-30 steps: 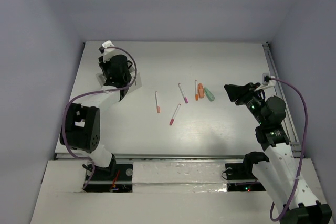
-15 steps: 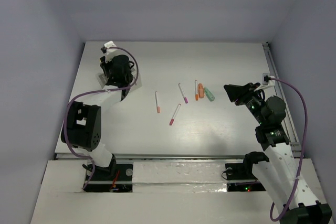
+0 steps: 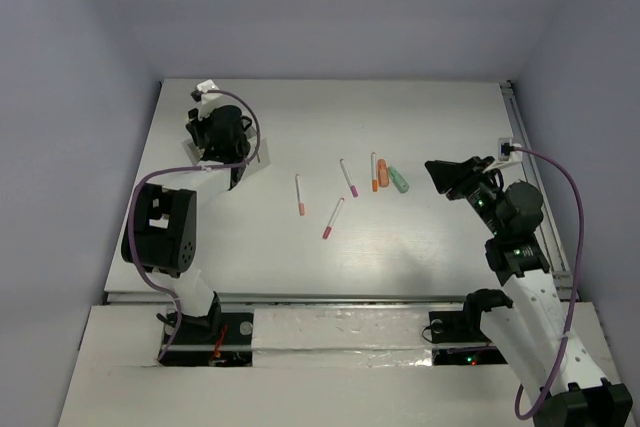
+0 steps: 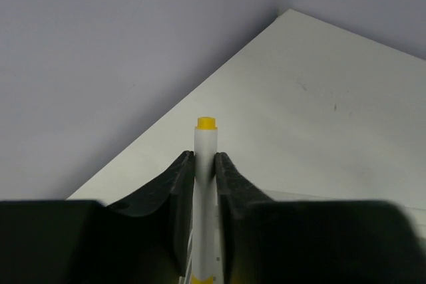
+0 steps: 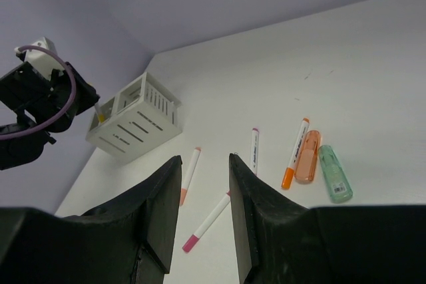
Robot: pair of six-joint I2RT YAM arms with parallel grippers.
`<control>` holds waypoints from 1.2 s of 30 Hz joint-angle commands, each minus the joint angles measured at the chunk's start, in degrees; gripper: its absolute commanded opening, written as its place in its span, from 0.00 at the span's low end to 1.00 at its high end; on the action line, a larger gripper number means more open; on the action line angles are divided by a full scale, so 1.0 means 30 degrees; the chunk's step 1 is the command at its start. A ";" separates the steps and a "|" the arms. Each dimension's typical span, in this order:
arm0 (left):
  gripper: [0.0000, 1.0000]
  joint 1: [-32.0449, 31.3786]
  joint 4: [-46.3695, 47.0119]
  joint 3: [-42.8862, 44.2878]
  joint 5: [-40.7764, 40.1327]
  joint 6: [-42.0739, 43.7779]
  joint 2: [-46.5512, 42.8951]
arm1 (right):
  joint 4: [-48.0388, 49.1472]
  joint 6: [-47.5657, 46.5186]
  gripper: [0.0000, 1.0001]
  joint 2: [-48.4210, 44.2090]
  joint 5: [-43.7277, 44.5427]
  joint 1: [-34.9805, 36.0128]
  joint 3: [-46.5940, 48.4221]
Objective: Sort the stationery into containers
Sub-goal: Place the pen in the storage box, then pick up the pen from the center of the board.
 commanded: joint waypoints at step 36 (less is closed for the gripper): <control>0.29 -0.9334 -0.9953 0.0129 0.6226 -1.4277 -0.0719 | 0.0762 -0.0092 0.00 0.0338 -0.0918 -0.0043 0.0106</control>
